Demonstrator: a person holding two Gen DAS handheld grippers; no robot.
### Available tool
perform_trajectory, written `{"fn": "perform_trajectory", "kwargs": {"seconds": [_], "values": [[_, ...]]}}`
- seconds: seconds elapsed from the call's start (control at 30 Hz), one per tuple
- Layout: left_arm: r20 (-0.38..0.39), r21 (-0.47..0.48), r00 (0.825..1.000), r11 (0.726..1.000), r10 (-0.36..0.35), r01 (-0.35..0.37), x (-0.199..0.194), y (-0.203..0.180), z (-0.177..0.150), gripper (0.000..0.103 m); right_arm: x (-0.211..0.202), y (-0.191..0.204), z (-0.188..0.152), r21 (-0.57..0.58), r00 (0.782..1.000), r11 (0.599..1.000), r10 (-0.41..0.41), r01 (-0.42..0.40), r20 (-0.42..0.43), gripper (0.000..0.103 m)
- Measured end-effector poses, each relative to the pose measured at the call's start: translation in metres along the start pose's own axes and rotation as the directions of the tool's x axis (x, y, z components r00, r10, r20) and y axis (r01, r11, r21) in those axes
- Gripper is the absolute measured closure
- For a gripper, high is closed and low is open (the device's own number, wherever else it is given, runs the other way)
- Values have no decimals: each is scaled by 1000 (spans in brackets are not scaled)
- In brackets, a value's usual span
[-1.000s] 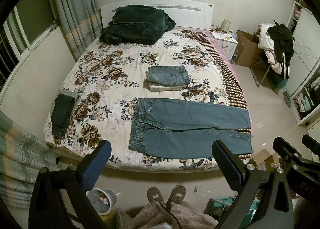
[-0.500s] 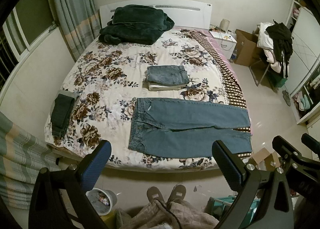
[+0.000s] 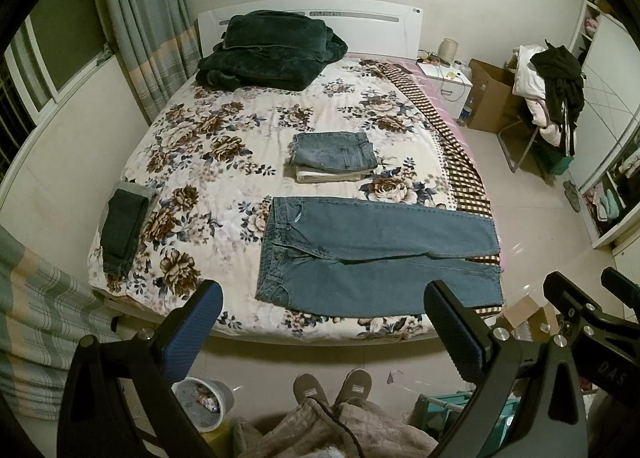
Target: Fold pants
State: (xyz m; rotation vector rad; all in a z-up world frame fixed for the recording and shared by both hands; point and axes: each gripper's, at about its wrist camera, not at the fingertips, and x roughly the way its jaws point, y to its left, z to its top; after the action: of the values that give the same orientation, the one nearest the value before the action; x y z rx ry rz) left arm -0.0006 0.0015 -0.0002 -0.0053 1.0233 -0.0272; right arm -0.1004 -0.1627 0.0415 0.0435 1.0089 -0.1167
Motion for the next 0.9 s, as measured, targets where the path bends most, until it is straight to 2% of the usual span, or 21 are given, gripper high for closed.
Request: {"fn": "perform_trajectory", "kwargs": {"seconds": [0.9], "values": [[3,-1,1000,1000,-2,2,0,1,1,0,-2,6,6,8,1000,1000,2,-2,-10,0]]}}
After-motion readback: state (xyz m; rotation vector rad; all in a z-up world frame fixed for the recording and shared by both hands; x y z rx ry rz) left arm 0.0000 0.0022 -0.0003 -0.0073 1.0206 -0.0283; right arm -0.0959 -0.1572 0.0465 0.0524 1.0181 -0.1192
